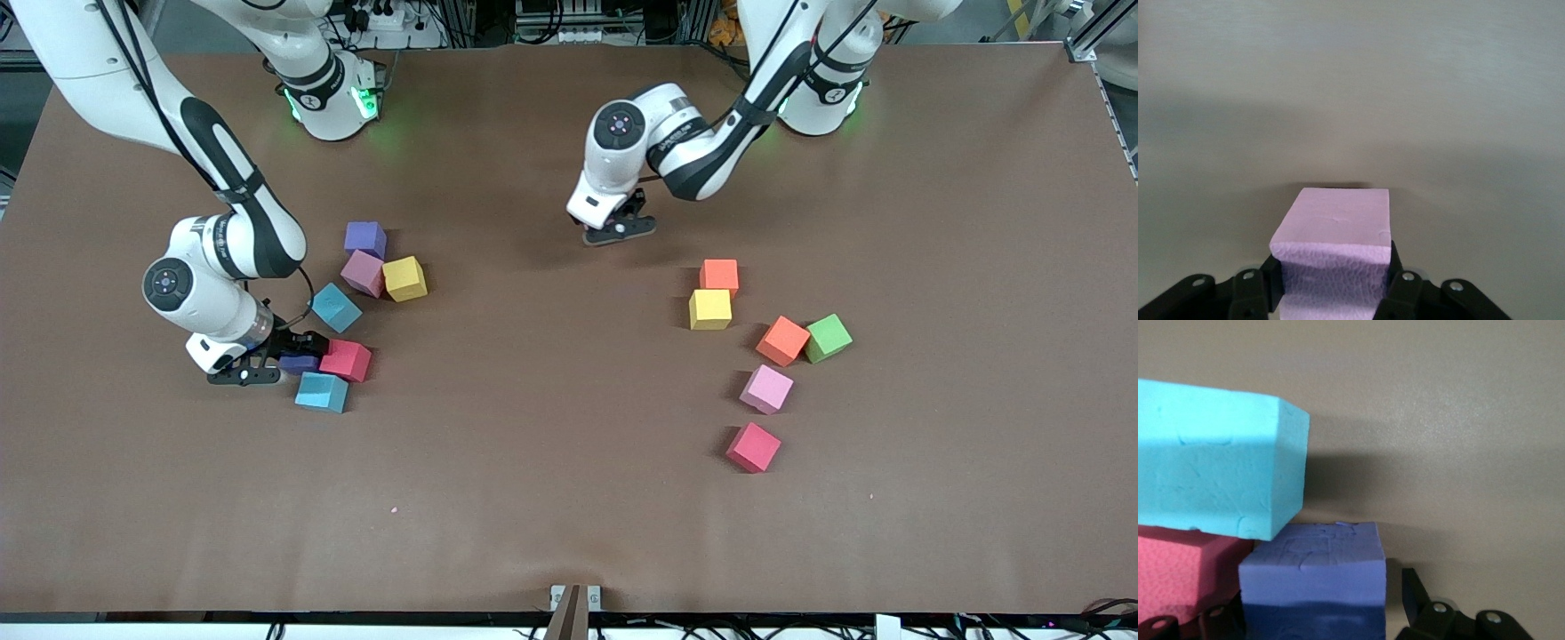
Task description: Form number 2 with 11 blocks
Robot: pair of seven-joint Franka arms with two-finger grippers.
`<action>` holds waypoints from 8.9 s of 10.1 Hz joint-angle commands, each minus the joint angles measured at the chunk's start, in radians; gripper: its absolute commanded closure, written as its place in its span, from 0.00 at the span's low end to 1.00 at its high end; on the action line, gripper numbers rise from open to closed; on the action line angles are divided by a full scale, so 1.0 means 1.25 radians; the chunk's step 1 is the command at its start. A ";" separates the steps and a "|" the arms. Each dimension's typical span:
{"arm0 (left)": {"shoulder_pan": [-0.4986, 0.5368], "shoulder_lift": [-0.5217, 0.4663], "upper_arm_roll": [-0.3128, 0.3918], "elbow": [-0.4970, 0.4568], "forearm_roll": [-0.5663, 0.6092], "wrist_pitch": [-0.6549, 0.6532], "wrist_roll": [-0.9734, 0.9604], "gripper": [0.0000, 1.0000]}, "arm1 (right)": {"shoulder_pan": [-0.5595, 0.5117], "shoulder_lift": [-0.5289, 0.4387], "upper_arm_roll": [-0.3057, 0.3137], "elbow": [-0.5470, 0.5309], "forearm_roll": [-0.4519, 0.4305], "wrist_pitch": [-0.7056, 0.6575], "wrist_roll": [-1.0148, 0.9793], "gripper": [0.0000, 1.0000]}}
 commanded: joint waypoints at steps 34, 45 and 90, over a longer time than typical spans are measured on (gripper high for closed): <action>0.287 0.019 0.052 0.270 0.135 -0.386 0.440 0.00 | 0.372 -0.286 0.243 -0.137 0.007 -0.143 -0.568 0.64; 0.301 0.066 0.065 0.162 0.108 -0.255 0.531 0.00 | 0.521 -0.085 0.264 -0.144 -0.002 0.064 -0.478 0.69; 0.273 -0.040 -0.222 -0.187 -0.025 0.142 -1.004 0.67 | 0.011 -0.366 0.296 -0.099 0.000 -0.313 -0.564 0.00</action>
